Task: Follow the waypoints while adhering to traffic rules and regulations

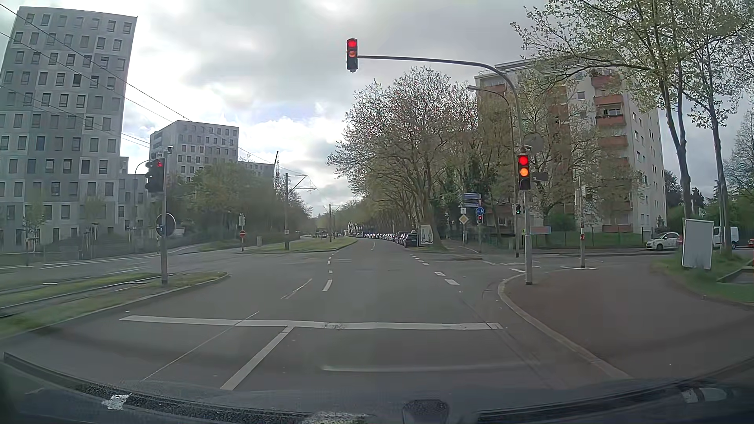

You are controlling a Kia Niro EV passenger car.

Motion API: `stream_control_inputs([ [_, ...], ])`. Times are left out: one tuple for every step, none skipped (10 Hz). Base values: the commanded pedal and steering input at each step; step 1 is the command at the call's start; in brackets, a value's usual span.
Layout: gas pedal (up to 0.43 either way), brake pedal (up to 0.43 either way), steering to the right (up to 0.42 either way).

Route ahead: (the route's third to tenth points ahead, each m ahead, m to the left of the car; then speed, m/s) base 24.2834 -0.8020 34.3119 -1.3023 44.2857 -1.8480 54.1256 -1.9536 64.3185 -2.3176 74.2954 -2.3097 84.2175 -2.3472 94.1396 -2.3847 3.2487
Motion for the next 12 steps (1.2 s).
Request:
stream_control_inputs([
  [0.11,0.0,0.0],
  [0.169,0.0,0.0],
  [0.197,0.0,0.0],
  [0.228,0.0,0.0],
  [0.228,0.0,0.0],
  [0.24,0.0,0.0],
  [0.24,0.0,0.0],
  [0.24,0.0,0.0],
  [0.24,0.0,0.0],
  [0.24,0.0,0.0],
  [0.24,0.0,0.0],
  [0.24,0.0,0.0],
])
